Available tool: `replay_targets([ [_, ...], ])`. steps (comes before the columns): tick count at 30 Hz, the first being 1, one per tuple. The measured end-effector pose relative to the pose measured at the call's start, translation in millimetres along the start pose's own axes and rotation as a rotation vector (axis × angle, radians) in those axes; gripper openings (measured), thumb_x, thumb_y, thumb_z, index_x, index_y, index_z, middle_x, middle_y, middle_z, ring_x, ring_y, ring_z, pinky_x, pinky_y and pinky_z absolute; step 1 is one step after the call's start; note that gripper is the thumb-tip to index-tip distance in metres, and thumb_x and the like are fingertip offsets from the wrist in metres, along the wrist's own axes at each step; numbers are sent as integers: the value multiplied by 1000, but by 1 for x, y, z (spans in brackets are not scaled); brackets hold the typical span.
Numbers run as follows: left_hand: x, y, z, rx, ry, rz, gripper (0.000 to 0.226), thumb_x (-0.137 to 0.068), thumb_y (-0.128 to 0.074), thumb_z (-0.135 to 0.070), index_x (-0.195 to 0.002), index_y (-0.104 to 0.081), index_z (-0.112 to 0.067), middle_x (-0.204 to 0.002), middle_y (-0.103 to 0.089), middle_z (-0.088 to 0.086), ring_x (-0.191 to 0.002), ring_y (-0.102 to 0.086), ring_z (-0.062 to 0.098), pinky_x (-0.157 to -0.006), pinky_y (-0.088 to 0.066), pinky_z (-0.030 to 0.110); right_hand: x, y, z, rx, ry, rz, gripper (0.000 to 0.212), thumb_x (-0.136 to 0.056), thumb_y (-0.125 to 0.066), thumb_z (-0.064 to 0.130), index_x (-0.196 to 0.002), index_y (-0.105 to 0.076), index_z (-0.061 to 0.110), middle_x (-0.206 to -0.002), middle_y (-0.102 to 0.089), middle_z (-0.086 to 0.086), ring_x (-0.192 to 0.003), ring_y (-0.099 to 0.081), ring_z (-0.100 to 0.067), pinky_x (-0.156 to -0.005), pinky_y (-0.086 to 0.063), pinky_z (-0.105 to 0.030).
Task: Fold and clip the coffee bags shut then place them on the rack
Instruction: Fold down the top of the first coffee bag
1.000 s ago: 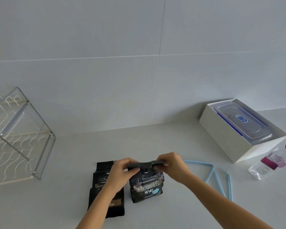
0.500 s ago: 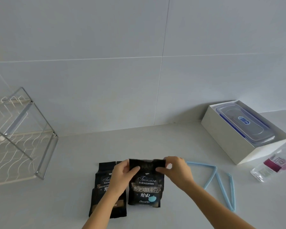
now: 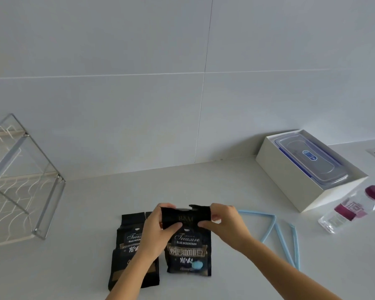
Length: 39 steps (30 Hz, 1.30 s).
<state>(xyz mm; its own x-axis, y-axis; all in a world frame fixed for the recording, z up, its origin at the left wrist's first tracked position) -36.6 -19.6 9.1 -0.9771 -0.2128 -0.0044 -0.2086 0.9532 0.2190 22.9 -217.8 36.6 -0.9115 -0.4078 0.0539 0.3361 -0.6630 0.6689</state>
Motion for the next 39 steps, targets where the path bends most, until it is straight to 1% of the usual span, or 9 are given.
replay_targets([
  [4, -6, -3, -7, -19, 26, 49, 38, -74, -73, -6, -100, -57, -28, -103, -66, -8, -95, -64, 3, -76, -58, 26, -5, -1, -6, -134, -73, -15, 26, -74, -73, 13, -65, -67, 36, -63, -68, 9, -64, -66, -11, -60, -53, -25],
  [7, -5, -3, 3, 105, 93, 47, 33, -77, -70, -1, -101, -59, -21, -103, -71, 3, -95, -68, 14, -82, -57, 34, -12, -3, -12, -41, -20, 2, 12, -73, -73, 24, -71, -66, 15, -68, -67, 5, -67, -64, -10, -67, -54, -33],
  [13, 6, -6, 14, 142, 183, -23, 40, -83, -65, -7, -118, -47, -14, -90, -75, 0, -84, -72, 11, -67, -58, 22, -15, -10, -20, -101, -122, -18, 15, -72, -75, 24, -65, -62, 24, -63, -69, 5, -59, -65, -12, -62, -54, -35],
  [18, -2, -4, 6, 93, 121, -120, 45, -83, -65, -4, -114, -36, -19, -89, -71, 7, -76, -71, 11, -60, -55, 14, -15, -5, -19, -279, -84, -169, 38, -81, -69, 14, -94, -42, 36, -82, -67, 1, -66, -69, -11, -56, -53, -28],
  [22, -2, -5, 8, 9, 59, -135, 28, -82, -65, -4, -95, -49, -22, -98, -67, 4, -87, -69, 17, -65, -56, 14, -13, -7, -22, -174, 18, -109, 46, -81, -64, 3, -89, -47, 44, -93, -62, 11, -84, -65, -10, -70, -56, -26],
  [26, -4, -7, 13, -138, 76, 19, 38, -83, -66, -11, -115, -57, -29, -113, -60, -6, -106, -58, 11, -84, -53, 26, -15, -4, -24, -59, 62, 15, 43, -79, -68, 8, -111, -57, 36, -95, -53, 15, -90, -55, -3, -77, -47, -18],
  [31, -2, -10, 30, -211, 249, 24, 34, -76, -74, -18, -109, -63, -21, -119, -37, -4, -115, -34, 8, -104, -29, 30, -14, -8, -29, -4, 46, 43, 22, -78, -71, 13, -96, -66, 24, -103, -52, 10, -97, -52, -7, -82, -45, -19],
  [35, -2, -17, 24, -167, 205, -97, 21, -80, -70, -19, -99, -68, -11, -106, -59, -4, -109, -52, 15, -98, -42, 37, -16, -12, -25, -15, 0, -16, 34, -77, -66, 8, -70, -56, 40, -79, -63, 12, -81, -59, -10, -74, -55, -34],
  [39, -5, -18, 15, -164, 174, -157, 21, -84, -65, -18, -103, -66, -8, -109, -64, 5, -107, -59, 21, -97, -46, 46, -22, -15, -20, -13, -20, -38, 28, -77, -66, 8, -70, -58, 34, -75, -66, 6, -76, -60, -14, -68, -55, -38],
])
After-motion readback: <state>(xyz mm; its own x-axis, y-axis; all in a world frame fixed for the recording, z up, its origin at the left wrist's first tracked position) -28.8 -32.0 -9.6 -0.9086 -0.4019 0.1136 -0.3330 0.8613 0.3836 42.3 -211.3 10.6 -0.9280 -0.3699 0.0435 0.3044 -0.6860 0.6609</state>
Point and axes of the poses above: each hand's wrist, its own x-axis away from the middle knuckle, its own y-axis out of the back of the hand, z = x × y, the point moved 2 cm from there along -x, towards the middle knuckle
